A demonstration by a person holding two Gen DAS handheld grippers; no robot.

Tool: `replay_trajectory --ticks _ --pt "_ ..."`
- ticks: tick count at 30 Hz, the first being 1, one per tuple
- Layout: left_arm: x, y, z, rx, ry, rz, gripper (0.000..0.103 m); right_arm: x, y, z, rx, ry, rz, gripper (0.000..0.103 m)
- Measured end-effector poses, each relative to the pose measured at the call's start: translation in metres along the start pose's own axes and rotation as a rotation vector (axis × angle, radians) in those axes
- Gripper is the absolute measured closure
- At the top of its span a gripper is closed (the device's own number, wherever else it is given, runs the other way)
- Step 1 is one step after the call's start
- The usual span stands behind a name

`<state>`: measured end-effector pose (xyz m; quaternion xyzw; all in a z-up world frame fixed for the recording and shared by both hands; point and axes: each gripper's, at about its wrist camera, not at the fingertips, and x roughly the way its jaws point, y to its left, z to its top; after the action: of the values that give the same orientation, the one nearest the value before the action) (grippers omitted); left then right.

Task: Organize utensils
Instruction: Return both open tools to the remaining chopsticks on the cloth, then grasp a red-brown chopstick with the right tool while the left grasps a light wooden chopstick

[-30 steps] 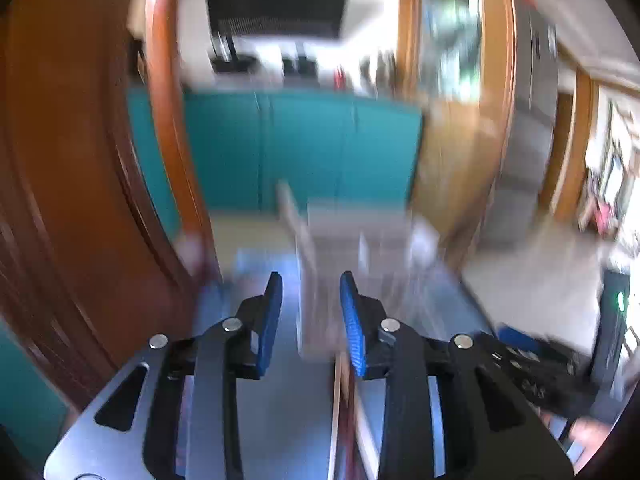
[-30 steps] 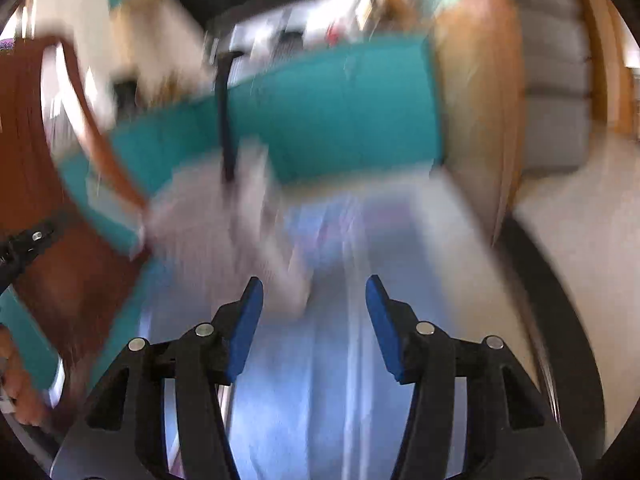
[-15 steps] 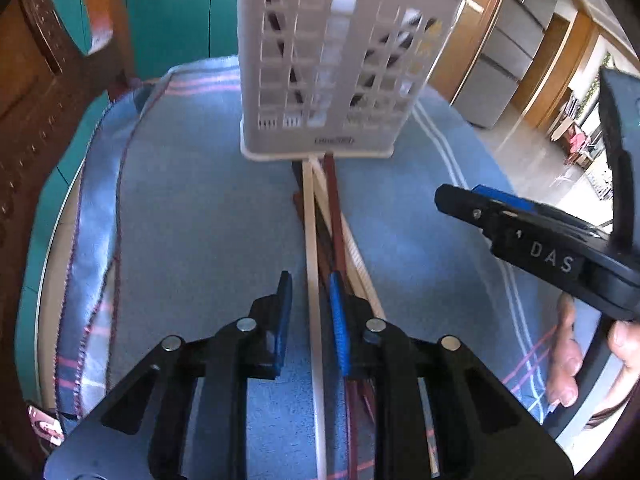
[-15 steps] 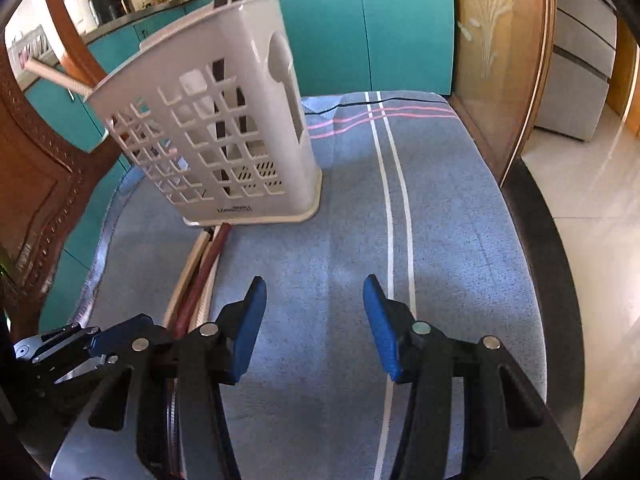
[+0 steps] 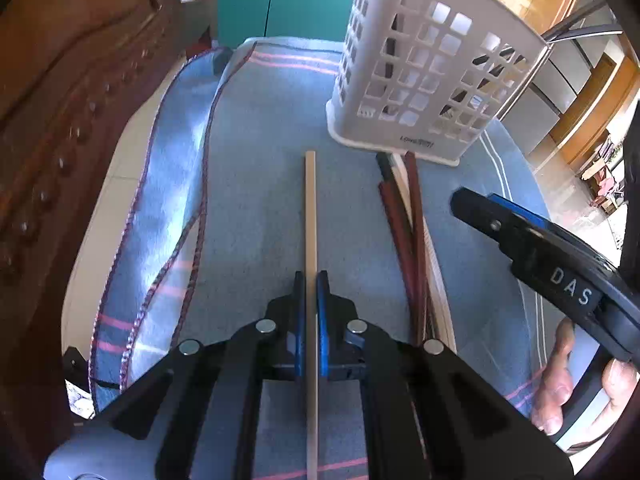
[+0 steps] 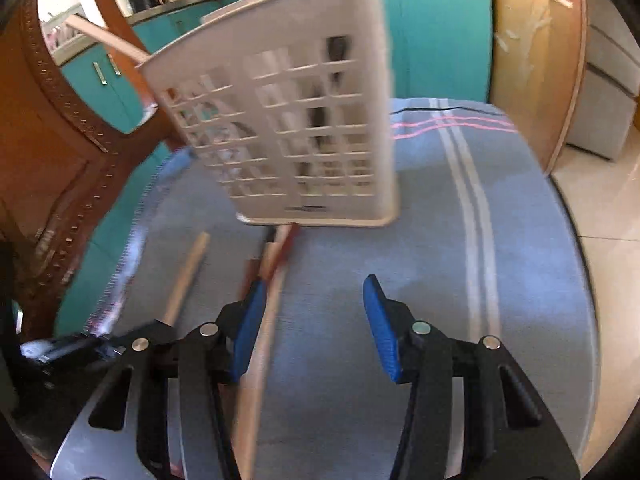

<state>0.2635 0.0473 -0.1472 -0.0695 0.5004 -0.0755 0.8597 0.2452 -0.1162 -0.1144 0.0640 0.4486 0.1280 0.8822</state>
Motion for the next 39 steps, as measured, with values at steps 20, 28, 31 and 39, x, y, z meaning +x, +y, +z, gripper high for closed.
replay_trajectory --ticks 20,28,31,39 --pt "-0.002 -0.018 -0.006 0.054 -0.01 0.003 0.096 0.013 0.025 -0.019 -0.091 0.112 -0.045 0.091" --pt "0.0 -0.021 -0.004 0.053 -0.006 -0.016 0.096 -0.005 -0.023 -0.013 0.039 0.124 -0.077 0.091" --pt "-0.001 -0.018 -0.001 0.039 -0.016 -0.019 0.096 -0.012 -0.035 -0.007 0.088 0.101 -0.043 0.091" --pt "0.005 -0.012 0.008 -0.011 -0.013 -0.007 0.084 -0.007 -0.039 -0.006 0.081 0.101 -0.056 0.085"
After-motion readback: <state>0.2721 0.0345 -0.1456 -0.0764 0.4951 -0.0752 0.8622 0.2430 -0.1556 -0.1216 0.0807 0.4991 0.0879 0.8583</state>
